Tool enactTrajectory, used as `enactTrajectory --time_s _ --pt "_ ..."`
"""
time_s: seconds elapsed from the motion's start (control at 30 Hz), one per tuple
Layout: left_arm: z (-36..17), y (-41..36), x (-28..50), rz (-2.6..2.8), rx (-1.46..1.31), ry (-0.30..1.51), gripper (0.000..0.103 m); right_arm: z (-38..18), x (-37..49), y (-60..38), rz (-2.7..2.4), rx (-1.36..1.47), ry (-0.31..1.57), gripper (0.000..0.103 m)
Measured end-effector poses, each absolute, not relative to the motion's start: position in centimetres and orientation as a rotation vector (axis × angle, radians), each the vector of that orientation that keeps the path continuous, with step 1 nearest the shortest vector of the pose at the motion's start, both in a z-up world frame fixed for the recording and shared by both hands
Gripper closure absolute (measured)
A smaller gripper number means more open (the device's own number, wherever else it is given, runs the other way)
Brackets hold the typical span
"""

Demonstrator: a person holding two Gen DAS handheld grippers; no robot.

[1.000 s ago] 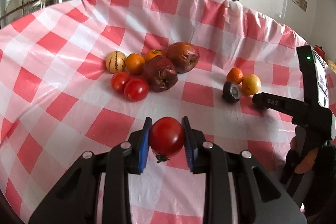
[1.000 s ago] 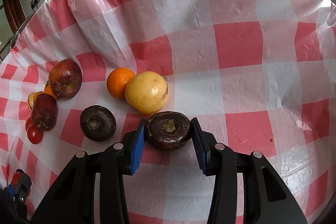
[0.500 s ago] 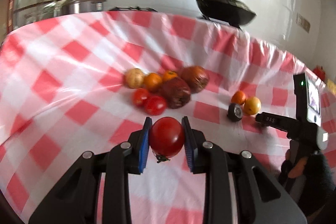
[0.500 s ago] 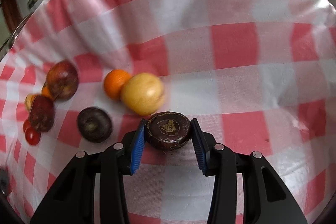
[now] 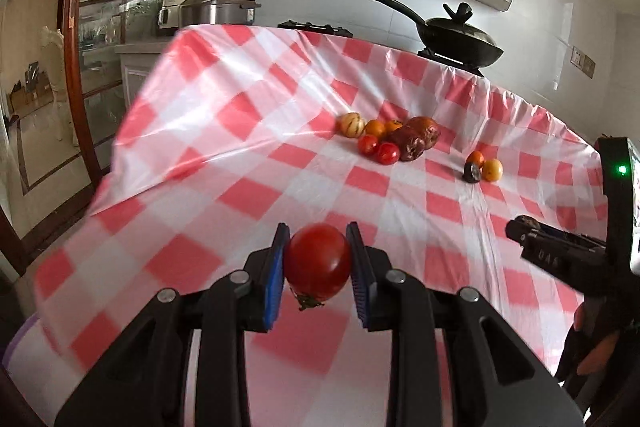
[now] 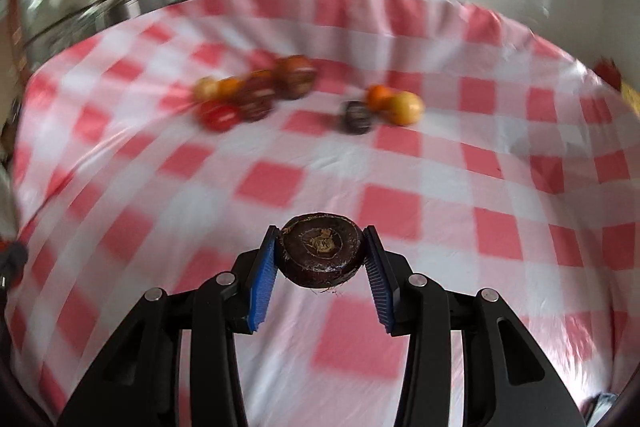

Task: Organize fruits
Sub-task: 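Carry the held tomato and dark fruit over the white box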

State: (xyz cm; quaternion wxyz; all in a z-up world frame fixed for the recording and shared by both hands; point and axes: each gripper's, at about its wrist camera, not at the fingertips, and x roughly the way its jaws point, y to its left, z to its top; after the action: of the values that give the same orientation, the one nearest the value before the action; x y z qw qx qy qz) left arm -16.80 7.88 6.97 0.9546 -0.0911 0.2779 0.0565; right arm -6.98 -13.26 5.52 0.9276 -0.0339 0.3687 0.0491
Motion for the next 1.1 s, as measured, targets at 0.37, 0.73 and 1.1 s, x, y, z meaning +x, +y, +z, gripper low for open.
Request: enactTrajectory --time_s 0.37,0.73,1.1 --pt "5.7 14.3 -24.9 0.193 -0.166 0.594 0.074 7.2 -16.2 -3.7 0.274 -0.289 0.672 0.061" --pt "2.2 20.3 -29.8 0.308 -0.214 0.654 0.074 5.5 -20.6 3.3 0.398 -0.439 0.668 0.061" --pt "-2.5 25.7 -34.4 0.442 -0.288 0.768 0.074 2.5 -27.5 10.7 0.69 -0.554 0.668 0.061"
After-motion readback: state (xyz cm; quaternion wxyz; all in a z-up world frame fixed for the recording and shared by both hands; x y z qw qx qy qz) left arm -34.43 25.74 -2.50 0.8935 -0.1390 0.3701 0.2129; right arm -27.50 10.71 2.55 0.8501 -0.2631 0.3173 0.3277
